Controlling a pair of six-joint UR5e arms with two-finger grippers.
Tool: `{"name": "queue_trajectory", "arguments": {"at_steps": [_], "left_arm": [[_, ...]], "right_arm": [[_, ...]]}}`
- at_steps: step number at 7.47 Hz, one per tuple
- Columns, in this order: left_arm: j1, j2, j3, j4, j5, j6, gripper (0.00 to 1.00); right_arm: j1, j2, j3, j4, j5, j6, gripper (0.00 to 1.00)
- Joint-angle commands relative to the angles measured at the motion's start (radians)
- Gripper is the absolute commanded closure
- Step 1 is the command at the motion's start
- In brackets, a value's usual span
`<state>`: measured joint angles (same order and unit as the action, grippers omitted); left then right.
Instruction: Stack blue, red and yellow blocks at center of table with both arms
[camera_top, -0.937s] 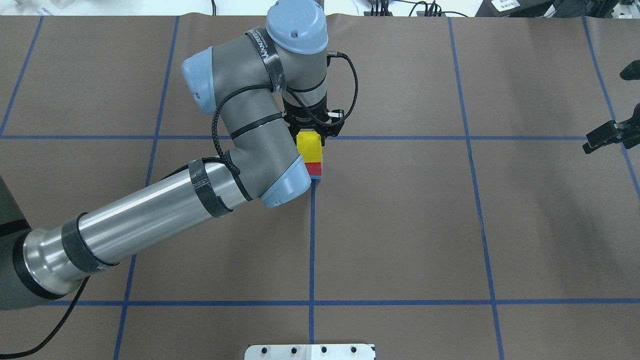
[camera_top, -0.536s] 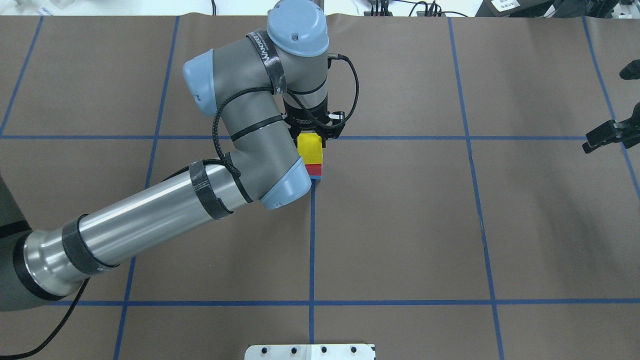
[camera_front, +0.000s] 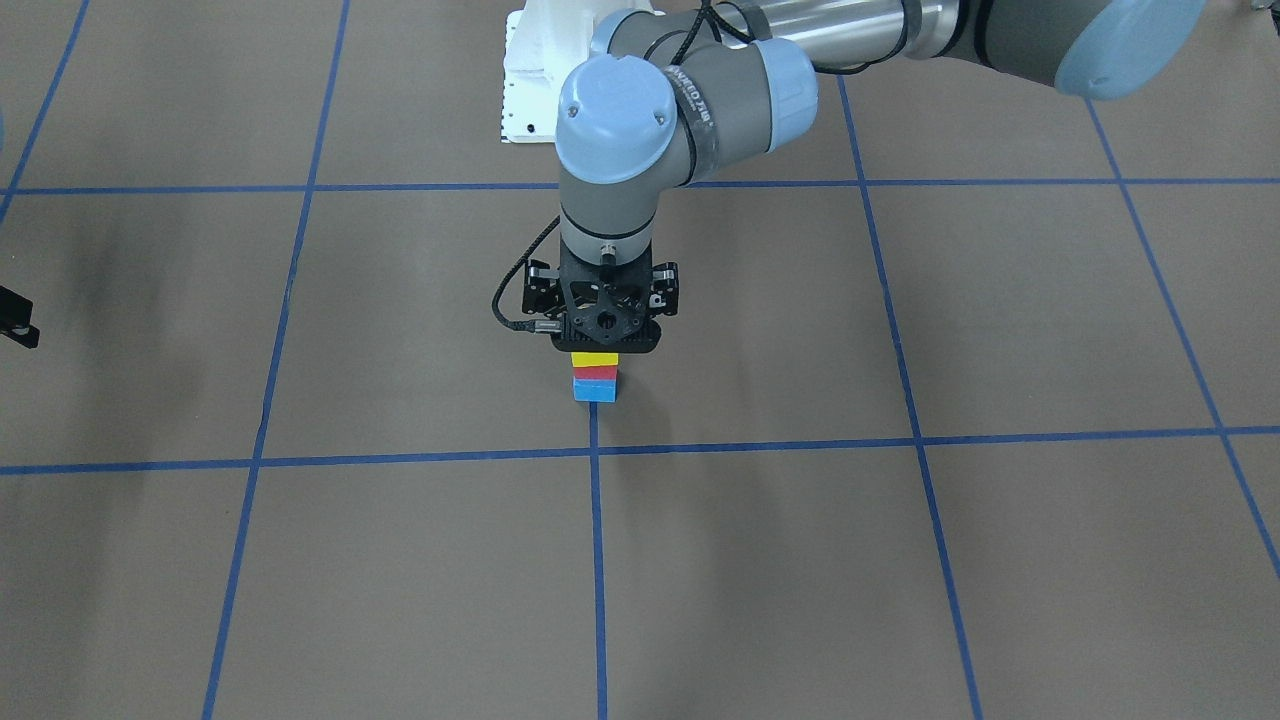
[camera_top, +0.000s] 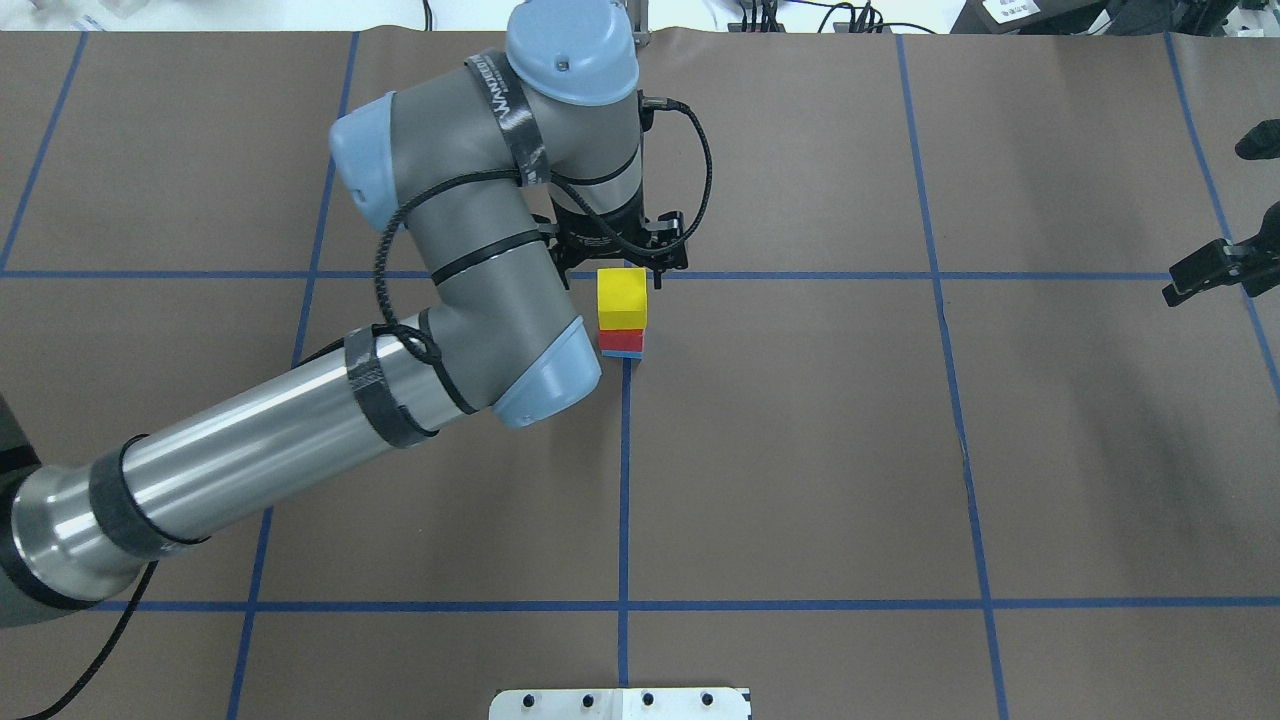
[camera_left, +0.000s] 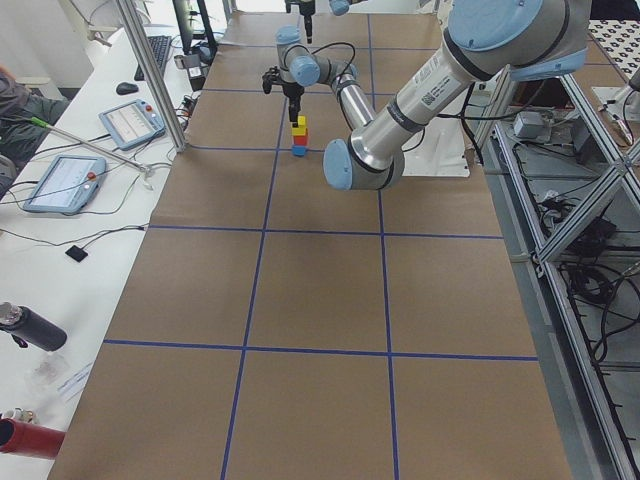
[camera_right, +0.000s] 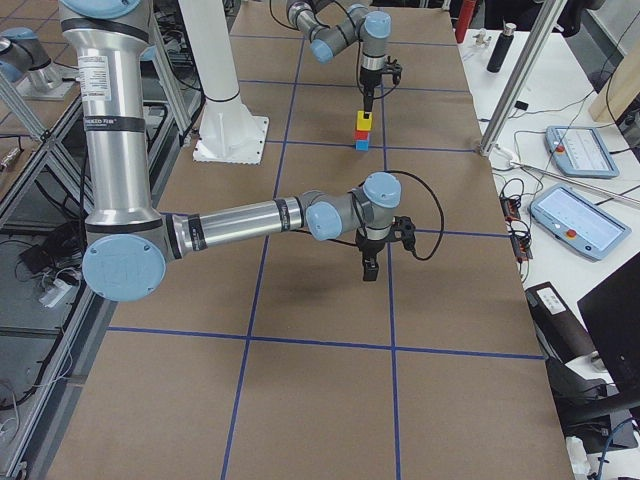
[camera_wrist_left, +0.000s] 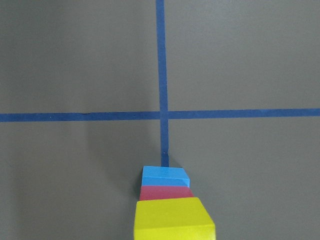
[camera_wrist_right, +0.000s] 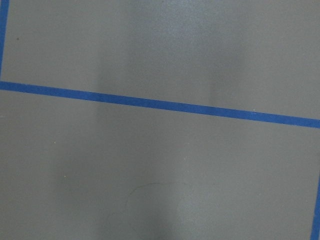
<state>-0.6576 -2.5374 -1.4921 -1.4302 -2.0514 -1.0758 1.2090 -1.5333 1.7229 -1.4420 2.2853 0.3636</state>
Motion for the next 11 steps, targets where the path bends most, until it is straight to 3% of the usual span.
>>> {"name": "queue_trajectory", "arguments": {"at_steps": [1,2,4,5,6,7,8,10,11], "left_arm": [[-0.04,0.241,-0.361,0.143,-0.006,0.151,0.0],[-0.092,0.375,-0.464,0.154,-0.021,0.266,0.0],[-0.233,0.637,-0.562,0.137,-0.056,0.571,0.0],[-0.341,0.796,-0.562,0.051,-0.093,0.747,0.0],[-0.443,0.925,-0.494,-0.119,-0.202,0.845,0.0],[-0.556,0.972,-0.373,-0.251,-0.286,0.963,0.0],[-0.648,0.976,-0.273,-0.278,-0.362,1.053,0.0],[-0.778,0.956,-0.161,-0.263,-0.377,1.237,0.0],[-0.778,0.954,-0.154,-0.257,-0.372,1.234,0.0]], "right_arm": [[0.001,0.001,0.0,0.002,0.0,-0.002,0.0],[0.001,0.001,0.0,0.002,-0.001,-0.002,0.0],[0.006,0.001,0.003,0.002,-0.001,-0.011,0.0],[0.024,0.001,0.004,0.003,-0.001,-0.017,0.0],[0.056,0.001,0.006,0.018,0.002,-0.029,0.0],[0.084,0.001,0.003,0.023,0.002,-0.06,0.0],[0.122,0.018,0.001,0.017,0.003,-0.089,0.0],[0.167,0.068,-0.017,-0.058,0.042,-0.115,0.0],[0.185,0.082,-0.055,-0.06,0.043,-0.186,0.0]]}}
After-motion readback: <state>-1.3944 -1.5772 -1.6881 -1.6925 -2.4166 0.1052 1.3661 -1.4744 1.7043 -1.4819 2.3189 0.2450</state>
